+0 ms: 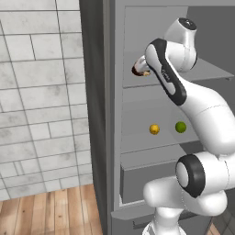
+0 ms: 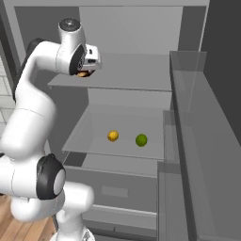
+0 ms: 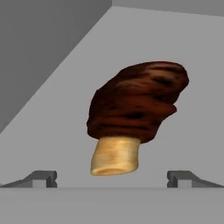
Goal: Gather the lemon and lime from the fridge and place them on a tray on the dining counter. Then gather the steak and chicken drumstick from the fridge and place them on the other tray.
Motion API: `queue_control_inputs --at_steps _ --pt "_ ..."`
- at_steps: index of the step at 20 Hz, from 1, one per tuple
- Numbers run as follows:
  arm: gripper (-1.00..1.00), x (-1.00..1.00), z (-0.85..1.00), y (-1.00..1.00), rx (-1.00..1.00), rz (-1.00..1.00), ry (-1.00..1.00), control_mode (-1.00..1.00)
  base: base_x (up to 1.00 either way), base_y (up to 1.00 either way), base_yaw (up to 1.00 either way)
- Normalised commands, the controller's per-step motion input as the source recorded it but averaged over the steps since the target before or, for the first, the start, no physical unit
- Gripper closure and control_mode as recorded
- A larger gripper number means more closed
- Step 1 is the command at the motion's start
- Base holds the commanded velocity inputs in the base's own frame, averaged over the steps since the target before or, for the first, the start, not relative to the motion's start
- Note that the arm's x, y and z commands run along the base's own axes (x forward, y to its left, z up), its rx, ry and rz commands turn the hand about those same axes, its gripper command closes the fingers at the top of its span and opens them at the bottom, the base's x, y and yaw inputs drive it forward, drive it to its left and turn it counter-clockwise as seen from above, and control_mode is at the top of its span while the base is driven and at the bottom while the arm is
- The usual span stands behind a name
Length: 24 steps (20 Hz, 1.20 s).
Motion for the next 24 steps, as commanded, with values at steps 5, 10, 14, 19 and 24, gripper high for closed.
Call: queue_control_inputs --at_steps 5,10,14,19,24 --pt "-1.00 0.12 -0.21 0.00 -0.02 0.00 0.00 -1.00 0.00 0.00 0.00" --pt "-1.00 0.10 -0.07 0.03 0.00 0.00 0.00 -1.00 0.00 0.00 0.00" --pt "-1.00 0.14 0.00 0.13 0.00 0.00 0.00 -1.00 0.00 0.00 0.00" --pt "-1.00 0.16 -0.01 0.11 0.00 0.00 0.00 -1.00 0.00 0.00 0.00" --pt "-1.00 0.11 -0.04 0.01 0.00 0.00 0.00 -1.00 0.00 0.00 0.00"
